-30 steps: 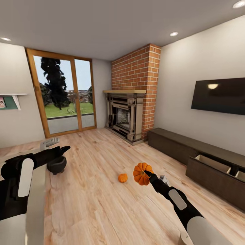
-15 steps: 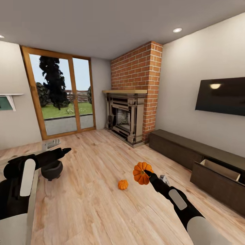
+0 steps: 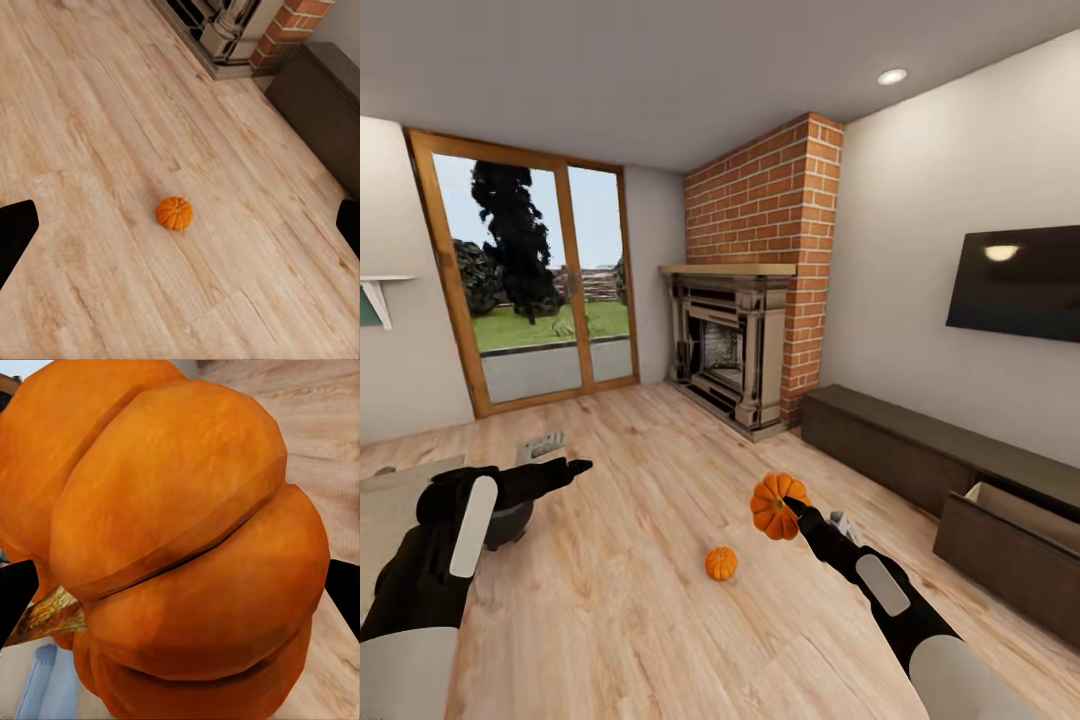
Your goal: Place each of the two pumpkins and all three candles from the living room inside a cabinet in the living room (use any cabinet), then make sure every cabinet is closed, and position the cauldron so it is next to a table in the living room.
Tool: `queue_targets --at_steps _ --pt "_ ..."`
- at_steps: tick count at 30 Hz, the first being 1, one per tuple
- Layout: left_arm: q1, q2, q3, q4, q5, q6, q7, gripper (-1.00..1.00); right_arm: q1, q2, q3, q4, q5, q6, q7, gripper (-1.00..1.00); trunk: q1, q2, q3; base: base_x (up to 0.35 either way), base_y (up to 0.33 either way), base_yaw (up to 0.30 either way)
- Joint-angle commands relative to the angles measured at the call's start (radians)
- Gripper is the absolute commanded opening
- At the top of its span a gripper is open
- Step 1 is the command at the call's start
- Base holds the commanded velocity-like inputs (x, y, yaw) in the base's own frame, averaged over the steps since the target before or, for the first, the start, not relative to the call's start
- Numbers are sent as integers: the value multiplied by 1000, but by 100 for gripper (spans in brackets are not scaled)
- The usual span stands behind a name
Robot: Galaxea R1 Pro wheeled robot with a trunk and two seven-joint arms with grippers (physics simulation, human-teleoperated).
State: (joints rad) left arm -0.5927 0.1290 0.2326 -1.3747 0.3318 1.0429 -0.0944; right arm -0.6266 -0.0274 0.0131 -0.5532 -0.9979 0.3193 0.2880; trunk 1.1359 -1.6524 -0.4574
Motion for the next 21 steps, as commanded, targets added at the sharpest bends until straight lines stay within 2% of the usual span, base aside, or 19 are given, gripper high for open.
queue_targets --at_steps 1,7,11,16,21 --pt "-1 -1 1 3 -9 4 -10 100 -1 -1 1 -1 -12 5 2 -100 0 -1 -1 137 -27 0" --pt "-1 -3 -30 5 -8 4 -9 100 -1 -2 0 -2 -12 13 5 -100 0 -1 -1 75 -123 0" --pt "-3 -4 -36 8 -7 4 -8 100 -1 -3 -2 -2 -11 57 5 -100 0 -1 -1 39 -41 0" --pt "-7 -2 -36 8 -5 4 -8 100 -1 -3 -2 -2 -10 71 5 -100 0 -1 -1 99 -91 0" --pt "-9 -4 -34 8 -3 4 -8 100 -1 -3 -2 -2 -10 74 5 -100 0 -1 -1 202 55 0"
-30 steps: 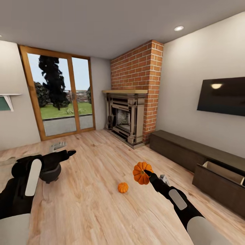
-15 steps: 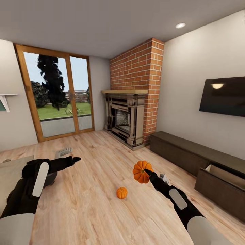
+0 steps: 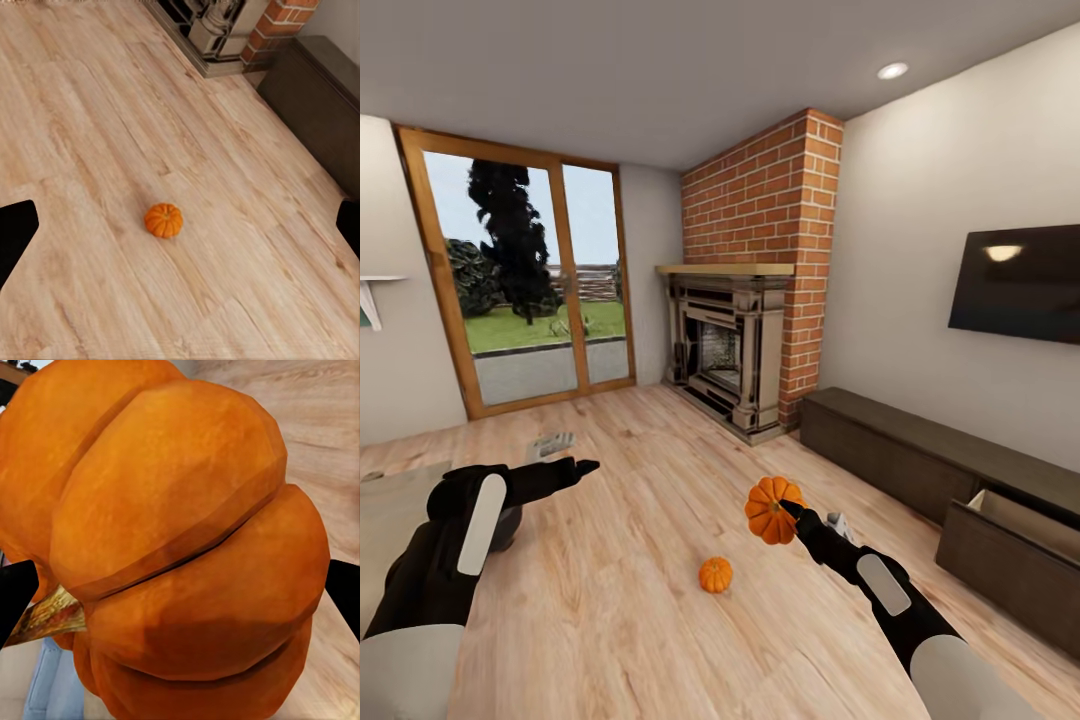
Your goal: Place each of the two pumpkins and all three candles from the living room inside a cabinet in the living room (use any cabinet), then make sure every cabinet is closed, and position the cauldron so it is next to a table in the living room.
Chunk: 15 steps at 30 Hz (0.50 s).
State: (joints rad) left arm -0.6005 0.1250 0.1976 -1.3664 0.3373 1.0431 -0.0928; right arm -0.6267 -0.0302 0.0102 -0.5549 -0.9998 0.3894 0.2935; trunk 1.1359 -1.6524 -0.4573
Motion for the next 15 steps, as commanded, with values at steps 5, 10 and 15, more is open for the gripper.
queue_targets --at_steps 5,10,15 --pt "-1 0 3 -4 -6 4 -10 100 -1 1 2 0 -8 5 -1 -100 0 -1 -1 114 51 0" --pt "-1 -1 2 -6 -7 4 -10 100 -1 0 2 0 -8 5 -1 -100 0 -1 -1 179 -5 0" --pt "-1 -1 2 -4 -7 4 -10 100 -1 0 2 0 -8 5 0 -100 0 -1 -1 220 -57 0"
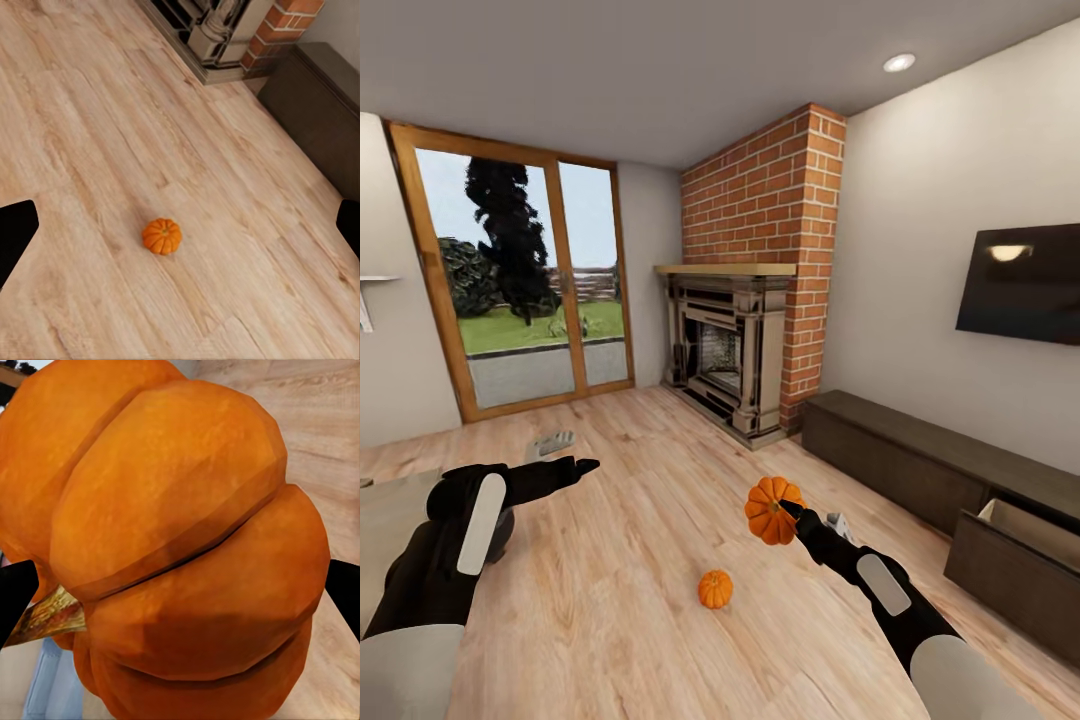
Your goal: Place each of the two pumpkins and all three candles from the living room inside a cabinet in the living room (use any cabinet), then make sure every cabinet is closed, and position the cauldron so it is next to a table in the living room.
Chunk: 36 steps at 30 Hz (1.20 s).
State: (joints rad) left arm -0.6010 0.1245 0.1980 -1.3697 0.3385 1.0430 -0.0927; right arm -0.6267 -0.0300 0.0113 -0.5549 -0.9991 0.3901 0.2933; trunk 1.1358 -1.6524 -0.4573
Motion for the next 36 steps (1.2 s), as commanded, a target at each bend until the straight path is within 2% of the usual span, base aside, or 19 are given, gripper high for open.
queue_targets --at_steps 1,10,26,36 --pt "-1 0 1 2 -8 4 -10 100 -1 -1 1 0 -9 4 0 -100 0 -1 -1 270 29 0" --pt "-2 0 0 2 -9 4 -10 100 -1 0 1 0 -9 4 0 -100 0 -1 -1 236 6 0" --pt "-1 0 0 -1 -9 4 -10 100 -1 1 1 0 -9 4 0 -100 0 -1 -1 137 1 0" --pt "-2 0 1 6 -9 4 -10 100 -1 0 1 0 -10 4 0 -100 0 -1 -1 233 125 2"
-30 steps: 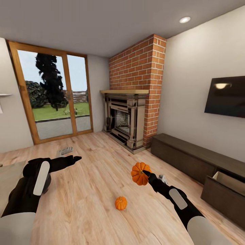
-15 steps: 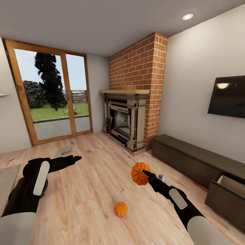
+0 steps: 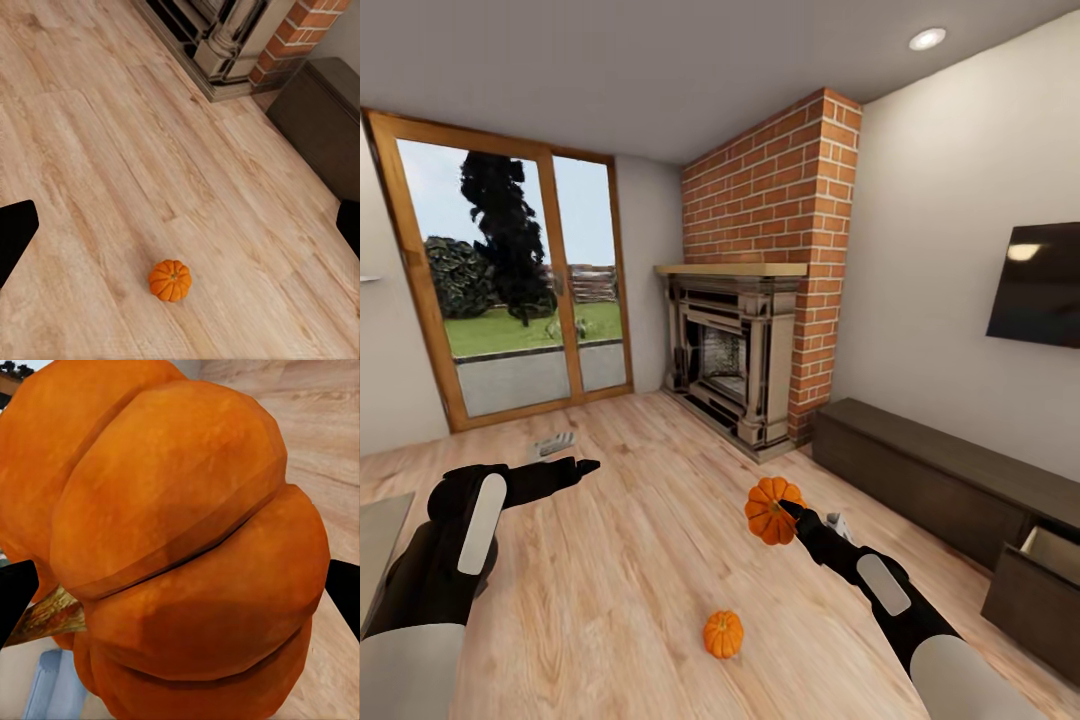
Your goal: Place each of the two pumpkins and all three candles from the living room inside a cabinet in the living room (use any cabinet), then make sure every cabinet is closed, and position the cauldron so it is next to a table in the living room.
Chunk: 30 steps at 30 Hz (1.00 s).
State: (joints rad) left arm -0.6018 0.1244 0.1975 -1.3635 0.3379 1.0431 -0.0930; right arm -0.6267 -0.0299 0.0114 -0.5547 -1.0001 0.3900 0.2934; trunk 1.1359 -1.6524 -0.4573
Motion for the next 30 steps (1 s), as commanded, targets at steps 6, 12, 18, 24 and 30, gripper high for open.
queue_targets --at_steps 6,12,18,24,30 --pt "0 0 0 -4 -8 4 -10 100 -1 0 1 -1 -9 4 0 -100 0 -1 -1 69 35 144" --pt "0 0 0 -5 -8 4 -10 100 -1 -1 1 -1 -9 4 0 -100 0 -1 -1 25 13 151" --pt "0 0 1 -7 -8 4 -10 100 -1 -1 1 -1 -9 4 0 -100 0 -1 -1 123 -6 -190" --pt "0 0 1 -9 -7 4 -10 100 -1 -1 1 -1 -9 4 0 -100 0 -1 -1 24 -7 -274" --pt "0 0 1 -9 -7 4 -10 100 -1 -1 1 -1 -9 4 0 -100 0 -1 -1 3 -1 -116"
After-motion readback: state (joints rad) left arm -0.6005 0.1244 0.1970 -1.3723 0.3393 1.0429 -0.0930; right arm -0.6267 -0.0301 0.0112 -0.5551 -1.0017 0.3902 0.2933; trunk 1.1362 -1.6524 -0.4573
